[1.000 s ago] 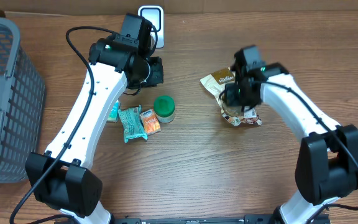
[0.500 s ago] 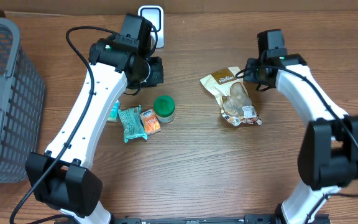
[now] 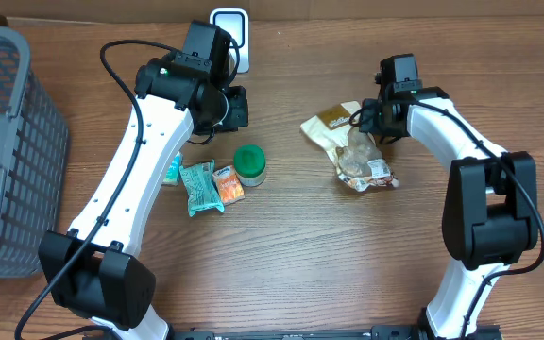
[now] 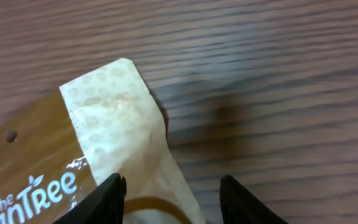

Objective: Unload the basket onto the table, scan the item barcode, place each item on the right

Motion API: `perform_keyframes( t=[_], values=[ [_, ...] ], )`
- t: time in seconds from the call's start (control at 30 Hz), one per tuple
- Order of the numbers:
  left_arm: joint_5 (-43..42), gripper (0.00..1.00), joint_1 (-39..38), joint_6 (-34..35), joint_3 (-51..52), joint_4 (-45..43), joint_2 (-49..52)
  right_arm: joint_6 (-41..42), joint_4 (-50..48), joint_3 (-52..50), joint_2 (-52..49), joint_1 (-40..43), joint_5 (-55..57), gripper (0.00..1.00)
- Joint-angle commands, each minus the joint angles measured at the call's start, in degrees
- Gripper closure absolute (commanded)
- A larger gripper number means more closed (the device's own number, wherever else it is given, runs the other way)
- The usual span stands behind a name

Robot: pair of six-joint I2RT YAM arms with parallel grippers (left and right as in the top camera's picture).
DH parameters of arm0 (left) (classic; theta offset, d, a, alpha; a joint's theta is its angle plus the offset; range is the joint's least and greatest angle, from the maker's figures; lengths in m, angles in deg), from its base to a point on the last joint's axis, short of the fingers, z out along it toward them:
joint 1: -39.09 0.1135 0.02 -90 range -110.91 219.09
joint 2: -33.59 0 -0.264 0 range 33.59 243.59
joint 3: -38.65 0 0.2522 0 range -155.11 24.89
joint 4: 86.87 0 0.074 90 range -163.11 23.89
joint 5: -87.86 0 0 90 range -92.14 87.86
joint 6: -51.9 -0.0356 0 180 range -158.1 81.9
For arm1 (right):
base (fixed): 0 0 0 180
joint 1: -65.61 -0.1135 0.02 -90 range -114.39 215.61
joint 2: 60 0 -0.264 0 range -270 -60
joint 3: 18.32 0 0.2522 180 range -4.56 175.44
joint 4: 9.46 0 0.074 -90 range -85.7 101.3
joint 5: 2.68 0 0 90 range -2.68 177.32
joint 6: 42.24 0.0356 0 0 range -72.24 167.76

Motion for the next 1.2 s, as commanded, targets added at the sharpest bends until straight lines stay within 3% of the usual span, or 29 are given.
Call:
perform_keyframes(
  t=[0.0, 0.2, 0.3, 0.47, 0.6, 0.73, 1.0, 1.17],
  values=[
    [1.03, 0.96, 0.31, -1.55, 0.59, 0.0, 0.5, -4.79, 0.59, 0.09, -0.13, -1.79, -8.5, 0.53],
    [1.2, 0.96, 0.35, -1.55, 0.59, 0.15, 0.5, -10.36, 3.48, 0.15, -0.11, -5.11, -17.68, 0.51],
    [1.25, 0.96, 0.52, -1.55, 0.59, 0.52, 0.5, -11.41, 6.03, 1.44, -0.09, -6.69, -22.6, 0.41],
    [1.22, 0.96, 0.68, -1.55, 0.59, 1.07, 0.5, -14.47, 18.05, 8.39, 0.7, -6.51, -31.34, 0.39],
    [1.2, 0.96, 0.66, -1.55, 0.59, 1.42, 0.5, -13.81, 31.21, 16.9, 2.67, -4.57, -29.64, 0.4],
    [1.2, 0.96, 0.66, -1.55, 0.59, 1.44, 0.5, -10.64, 38.12, 22.1, 6.93, -2.23, -27.67, 0.43],
    [1.2, 0.95, 0.66, -1.55, 0.59, 1.66, 0.5, 1.79, 47.95, 22.27, 17.86, -1.51, -12.02, 0.43],
    [1.31, 0.95, 0.61, -1.6, 0.59, 1.68, 0.5, 5.97, 50.84, 18.12, 18.71, -1.77, -11.47, 0.44]
  ],
)
